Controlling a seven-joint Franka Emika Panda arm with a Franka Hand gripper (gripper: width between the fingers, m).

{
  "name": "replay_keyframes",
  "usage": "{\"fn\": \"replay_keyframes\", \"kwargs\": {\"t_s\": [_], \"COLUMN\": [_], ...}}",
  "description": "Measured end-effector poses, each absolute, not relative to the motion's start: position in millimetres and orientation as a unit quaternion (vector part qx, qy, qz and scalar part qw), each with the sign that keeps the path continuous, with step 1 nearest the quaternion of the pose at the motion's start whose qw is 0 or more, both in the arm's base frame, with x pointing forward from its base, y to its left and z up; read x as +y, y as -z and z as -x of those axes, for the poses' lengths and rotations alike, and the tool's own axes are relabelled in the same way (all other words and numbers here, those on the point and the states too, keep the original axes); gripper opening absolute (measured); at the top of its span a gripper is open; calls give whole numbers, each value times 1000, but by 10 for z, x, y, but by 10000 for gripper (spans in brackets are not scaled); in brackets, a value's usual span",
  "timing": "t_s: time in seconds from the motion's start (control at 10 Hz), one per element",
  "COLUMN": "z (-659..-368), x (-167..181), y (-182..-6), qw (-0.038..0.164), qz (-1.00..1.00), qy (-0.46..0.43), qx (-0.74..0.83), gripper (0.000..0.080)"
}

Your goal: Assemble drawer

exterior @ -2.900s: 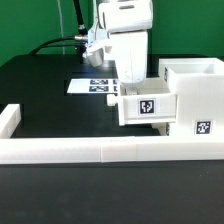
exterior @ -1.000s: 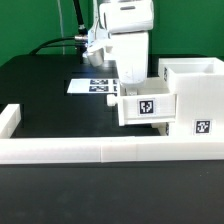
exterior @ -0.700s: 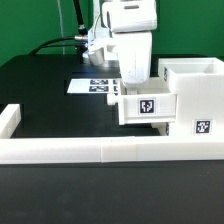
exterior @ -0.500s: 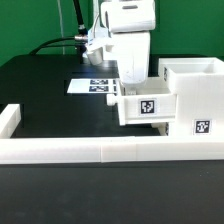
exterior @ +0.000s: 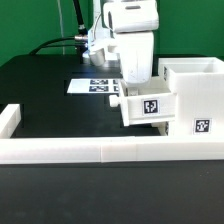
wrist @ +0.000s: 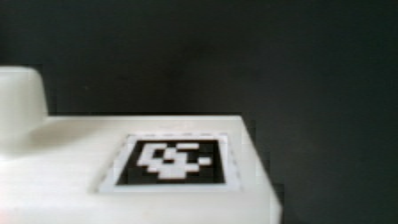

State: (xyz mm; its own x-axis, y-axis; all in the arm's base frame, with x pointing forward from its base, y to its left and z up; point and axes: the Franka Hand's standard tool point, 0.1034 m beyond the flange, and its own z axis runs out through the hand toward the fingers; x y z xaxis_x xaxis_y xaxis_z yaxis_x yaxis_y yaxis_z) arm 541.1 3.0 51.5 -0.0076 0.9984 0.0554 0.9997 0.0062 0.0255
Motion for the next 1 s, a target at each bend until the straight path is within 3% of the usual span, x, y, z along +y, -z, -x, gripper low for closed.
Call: {"fn": "replay_keyframes", "kwargs": {"t_s": [0.6, 1.0], "z": [-5450, -5457], "x": [92, 103], "y": [-526, -530], "qw": [17, 5], "qz": [718, 715], "qy": [19, 13], "qx": [-695, -699], "gripper": [44, 44]}}
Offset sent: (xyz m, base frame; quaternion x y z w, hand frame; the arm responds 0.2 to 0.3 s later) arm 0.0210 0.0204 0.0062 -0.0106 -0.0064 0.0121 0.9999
